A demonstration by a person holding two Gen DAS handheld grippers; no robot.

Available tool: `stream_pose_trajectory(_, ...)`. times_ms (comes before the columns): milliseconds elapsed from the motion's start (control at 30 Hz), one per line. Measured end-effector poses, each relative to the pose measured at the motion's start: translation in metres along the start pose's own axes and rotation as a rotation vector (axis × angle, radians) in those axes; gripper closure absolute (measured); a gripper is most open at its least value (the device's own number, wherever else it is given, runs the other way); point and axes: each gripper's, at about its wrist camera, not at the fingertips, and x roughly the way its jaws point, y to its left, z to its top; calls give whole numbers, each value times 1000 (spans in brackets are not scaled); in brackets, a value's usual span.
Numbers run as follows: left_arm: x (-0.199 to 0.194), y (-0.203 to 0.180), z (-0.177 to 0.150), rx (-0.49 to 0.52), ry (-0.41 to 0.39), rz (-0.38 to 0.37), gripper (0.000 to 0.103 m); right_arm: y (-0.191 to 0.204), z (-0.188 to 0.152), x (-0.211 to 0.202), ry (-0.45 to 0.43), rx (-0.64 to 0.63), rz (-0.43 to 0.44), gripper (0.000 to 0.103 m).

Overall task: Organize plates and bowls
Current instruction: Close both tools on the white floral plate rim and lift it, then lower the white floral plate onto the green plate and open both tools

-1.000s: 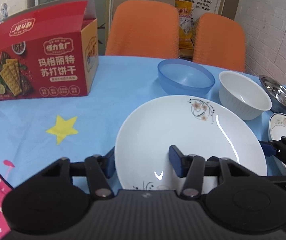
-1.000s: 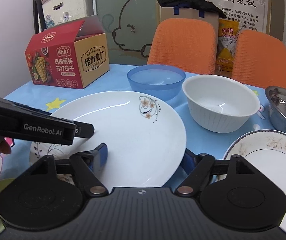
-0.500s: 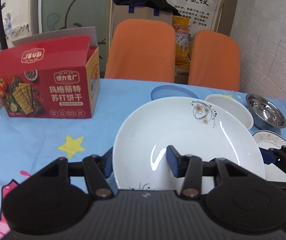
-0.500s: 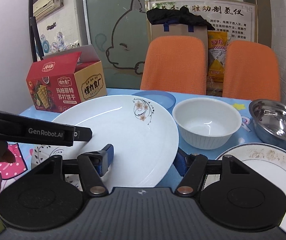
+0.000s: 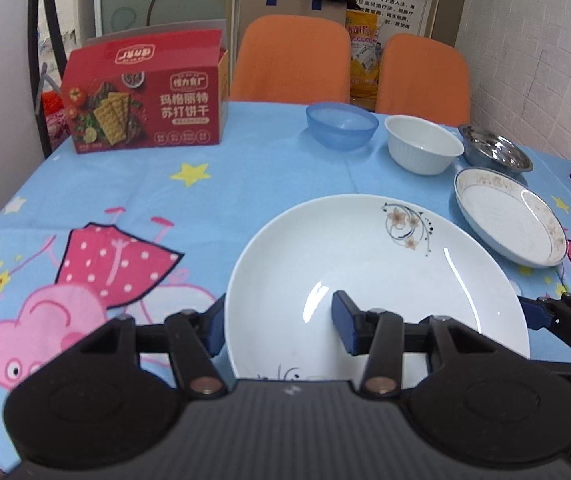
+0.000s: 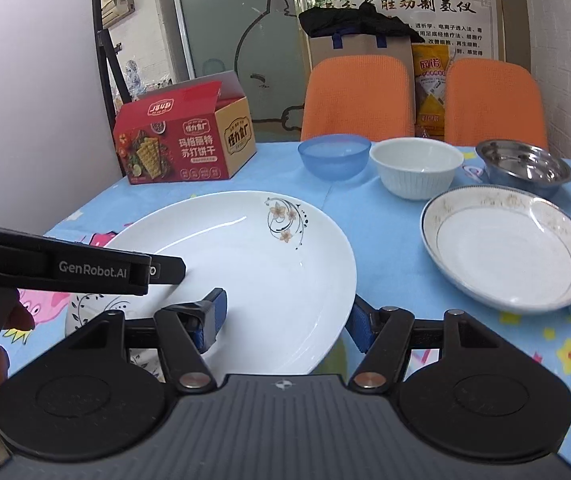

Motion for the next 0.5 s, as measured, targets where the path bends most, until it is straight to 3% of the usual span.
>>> stream_pose_trajectory(267, 6, 12, -27, -46, 43, -17, 56, 12, -25, -10, 8, 1, 7, 0)
stream_pose_trajectory(500, 13, 4, -28, 15, -19, 7, 54, 12, -30, -5, -21, -28, -40, 0)
